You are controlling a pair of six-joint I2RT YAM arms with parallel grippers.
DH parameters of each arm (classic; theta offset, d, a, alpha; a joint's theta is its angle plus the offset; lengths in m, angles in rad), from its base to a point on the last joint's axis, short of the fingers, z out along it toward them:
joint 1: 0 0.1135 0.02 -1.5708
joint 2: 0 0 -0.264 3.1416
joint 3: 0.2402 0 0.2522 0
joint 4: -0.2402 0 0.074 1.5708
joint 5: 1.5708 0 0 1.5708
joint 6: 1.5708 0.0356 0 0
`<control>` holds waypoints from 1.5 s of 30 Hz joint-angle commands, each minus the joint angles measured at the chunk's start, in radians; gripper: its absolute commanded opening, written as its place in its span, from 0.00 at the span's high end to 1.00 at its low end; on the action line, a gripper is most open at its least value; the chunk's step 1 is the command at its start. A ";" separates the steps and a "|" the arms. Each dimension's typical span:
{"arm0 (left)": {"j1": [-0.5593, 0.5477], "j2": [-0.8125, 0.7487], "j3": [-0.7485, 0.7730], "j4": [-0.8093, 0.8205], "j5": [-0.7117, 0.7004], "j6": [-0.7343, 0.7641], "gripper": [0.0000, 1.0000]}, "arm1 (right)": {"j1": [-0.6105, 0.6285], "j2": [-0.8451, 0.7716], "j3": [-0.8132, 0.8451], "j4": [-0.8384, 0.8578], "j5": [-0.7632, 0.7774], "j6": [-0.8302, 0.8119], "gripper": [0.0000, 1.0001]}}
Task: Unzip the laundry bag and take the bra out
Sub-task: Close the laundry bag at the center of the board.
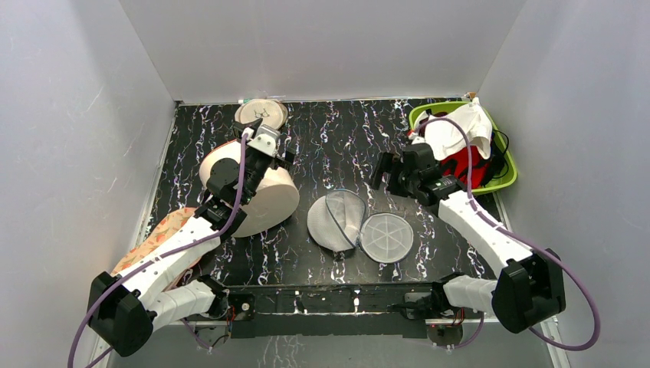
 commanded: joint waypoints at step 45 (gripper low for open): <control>0.000 0.008 0.030 -0.018 -0.023 -0.024 0.02 | -0.052 -0.070 -0.384 -0.190 0.219 0.453 0.97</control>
